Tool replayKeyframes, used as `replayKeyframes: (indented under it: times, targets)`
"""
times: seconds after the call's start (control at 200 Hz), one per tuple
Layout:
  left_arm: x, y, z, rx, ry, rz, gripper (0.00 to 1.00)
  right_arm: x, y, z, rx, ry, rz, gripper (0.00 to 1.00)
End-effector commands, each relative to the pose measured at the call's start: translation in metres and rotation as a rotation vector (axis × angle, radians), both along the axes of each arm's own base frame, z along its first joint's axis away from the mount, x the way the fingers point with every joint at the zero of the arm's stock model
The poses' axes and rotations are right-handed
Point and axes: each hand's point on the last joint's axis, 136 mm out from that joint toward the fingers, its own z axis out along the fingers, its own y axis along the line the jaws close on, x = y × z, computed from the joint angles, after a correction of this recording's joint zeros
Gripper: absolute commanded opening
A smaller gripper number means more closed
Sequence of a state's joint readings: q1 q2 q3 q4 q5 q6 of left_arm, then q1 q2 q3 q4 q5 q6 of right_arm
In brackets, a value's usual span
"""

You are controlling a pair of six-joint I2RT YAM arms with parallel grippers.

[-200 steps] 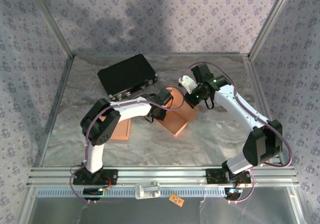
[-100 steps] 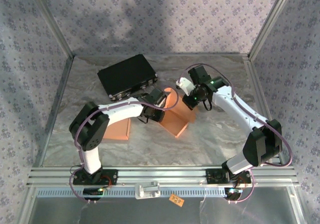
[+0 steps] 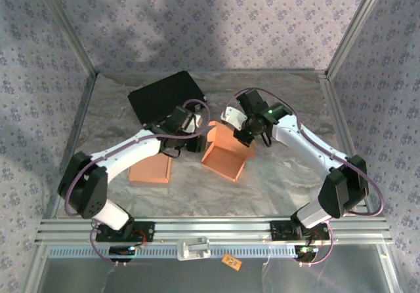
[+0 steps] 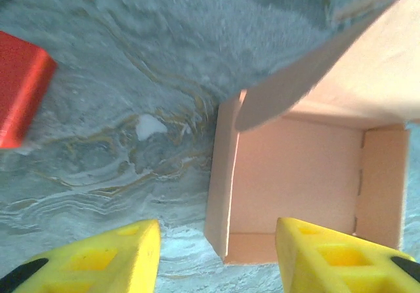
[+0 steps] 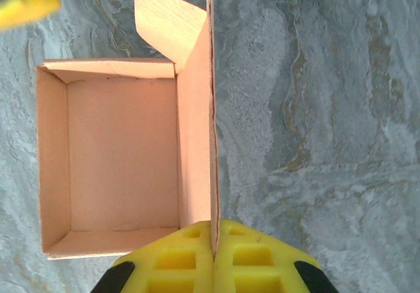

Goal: Fold the paper box

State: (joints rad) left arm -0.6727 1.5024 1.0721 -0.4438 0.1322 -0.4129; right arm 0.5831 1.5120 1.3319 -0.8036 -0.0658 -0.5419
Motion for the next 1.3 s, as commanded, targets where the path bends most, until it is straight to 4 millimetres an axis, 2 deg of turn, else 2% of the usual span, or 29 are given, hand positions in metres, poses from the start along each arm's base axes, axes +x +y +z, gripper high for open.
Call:
replayKeyframes:
  times: [0.0, 0.145, 0.28, 0.385, 0.495, 0.685, 0.74, 0.929, 1.114, 1.294]
  targets:
    - [-0.013, 0.011, -0.001, -0.005, 0.049, 0.015, 0.49, 0.0, 0.004, 0.005, -0.069, -0.095, 0.148, 0.0]
    - [-0.014, 0.027, -0.008, -0.005, 0.082, 0.073, 0.5, 0.002, 0.011, 0.002, -0.117, -0.163, 0.248, 0.0]
    - [-0.006, 0.034, -0.002, -0.03, 0.096, 0.113, 0.51, 0.005, 0.016, 0.001, -0.127, -0.174, 0.272, 0.0]
    - [0.003, 0.032, 0.01, -0.045, 0.077, 0.081, 0.53, 0.006, 0.018, 0.004, -0.121, -0.169, 0.262, 0.09]
    - [0.005, 0.019, 0.021, -0.06, 0.072, -0.024, 0.55, 0.006, 0.017, 0.009, -0.108, -0.17, 0.237, 0.2]
    - [0.015, 0.001, 0.025, -0.046, 0.068, -0.146, 0.56, 0.005, 0.012, 0.022, -0.052, -0.139, 0.13, 0.39]
    - [0.018, -0.005, 0.026, -0.037, 0.064, -0.172, 0.56, 0.005, 0.008, 0.022, -0.039, -0.119, 0.085, 0.42]
    - [0.022, -0.019, 0.022, 0.002, 0.05, -0.22, 0.56, 0.008, -0.018, 0.033, 0.048, -0.105, -0.112, 0.63]
    - [0.029, -0.031, 0.013, 0.026, 0.055, -0.246, 0.56, 0.005, -0.052, 0.038, 0.108, -0.06, -0.293, 0.64]
    - [0.036, -0.035, 0.01, 0.057, 0.045, -0.248, 0.52, 0.002, -0.079, 0.031, 0.196, 0.024, -0.458, 0.64]
